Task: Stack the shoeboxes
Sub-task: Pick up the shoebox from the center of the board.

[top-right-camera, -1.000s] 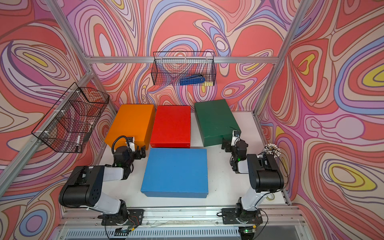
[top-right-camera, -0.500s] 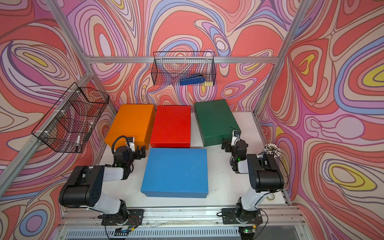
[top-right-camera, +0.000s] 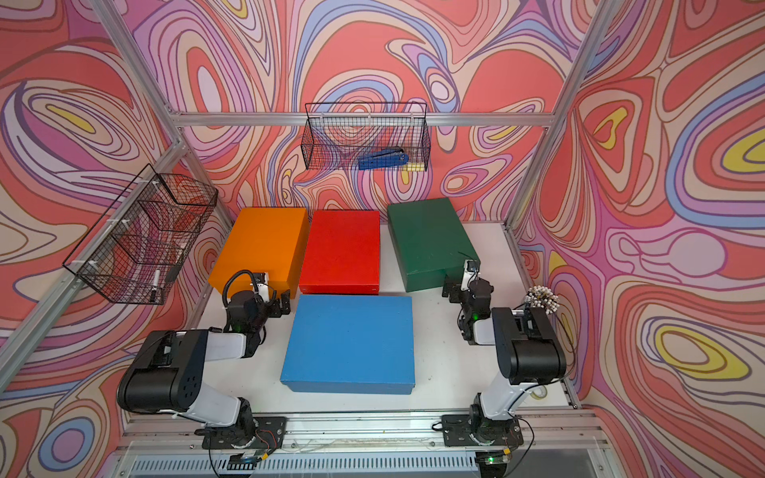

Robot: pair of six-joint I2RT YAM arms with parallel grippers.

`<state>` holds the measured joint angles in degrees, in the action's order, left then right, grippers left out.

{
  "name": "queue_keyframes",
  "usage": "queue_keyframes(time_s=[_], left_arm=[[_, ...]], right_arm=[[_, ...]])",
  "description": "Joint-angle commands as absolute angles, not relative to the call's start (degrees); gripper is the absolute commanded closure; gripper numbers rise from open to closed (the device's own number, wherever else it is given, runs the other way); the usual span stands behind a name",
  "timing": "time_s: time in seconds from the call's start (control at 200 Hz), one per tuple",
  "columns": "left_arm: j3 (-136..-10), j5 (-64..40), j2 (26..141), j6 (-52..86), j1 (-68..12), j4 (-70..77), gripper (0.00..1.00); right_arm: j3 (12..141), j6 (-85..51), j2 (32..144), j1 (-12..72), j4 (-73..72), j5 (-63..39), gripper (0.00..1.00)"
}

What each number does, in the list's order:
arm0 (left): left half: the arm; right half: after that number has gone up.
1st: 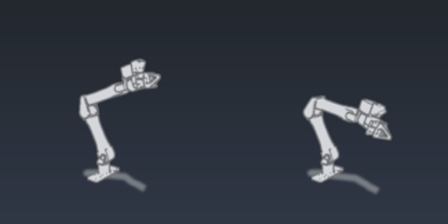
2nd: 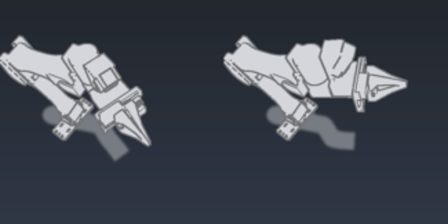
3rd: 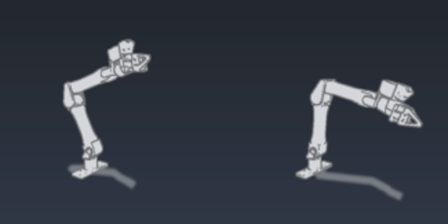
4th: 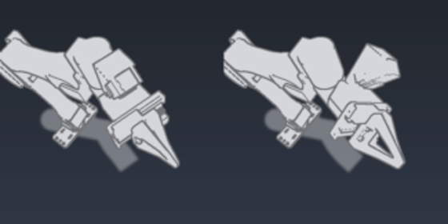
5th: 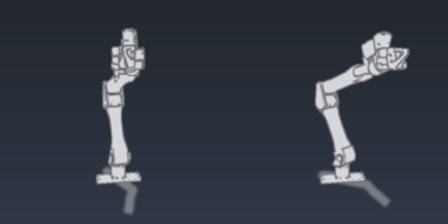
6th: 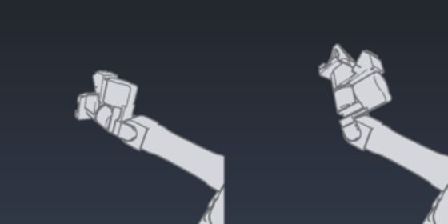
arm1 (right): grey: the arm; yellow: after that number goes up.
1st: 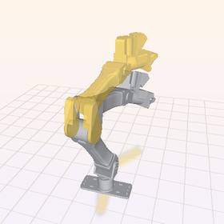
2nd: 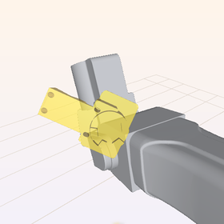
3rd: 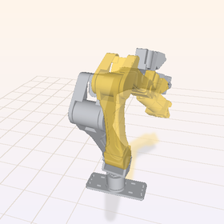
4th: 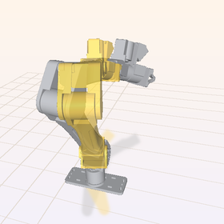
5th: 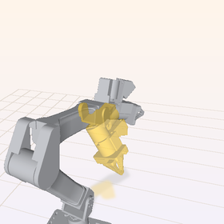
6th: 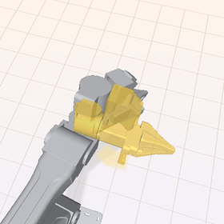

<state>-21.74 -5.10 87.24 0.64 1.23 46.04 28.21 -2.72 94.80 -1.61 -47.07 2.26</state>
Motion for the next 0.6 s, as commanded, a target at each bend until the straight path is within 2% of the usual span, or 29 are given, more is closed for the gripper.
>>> queue_keyframes(time_s=[0.0,0.055,0.145,0.255,0.381,0.596], left_arm=[[-26.16,-5.35,82.10,0.27,1.19,37.42,0.00],[-29.09,-1.60,79.18,1.89,0.98,29.08,0.00],[-37.32,4.92,75.84,11.10,0.97,17.35,0.00],[-46.17,12.87,74.31,28.06,0.97,0.93,0.00],[-52.74,4.32,74.18,28.91,1.04,-8.19,0.00],[-52.98,-2.27,71.82,35.83,1.05,-8.17,0.00]], right_arm=[[37.08,-9.55,87.31,-1.24,-26.52,15.50,0.01],[40.77,-11.98,85.71,-1.06,-18.40,17.96,0.02],[42.56,-12.58,82.58,0.08,-13.02,16.69,0.02],[45.21,-14.37,78.80,5.26,-5.65,25.42,0.02],[50.19,-18.31,77.48,8.50,3.43,26.64,0.02],[61.20,-24.82,80.51,8.99,18.17,15.35,0.01]])
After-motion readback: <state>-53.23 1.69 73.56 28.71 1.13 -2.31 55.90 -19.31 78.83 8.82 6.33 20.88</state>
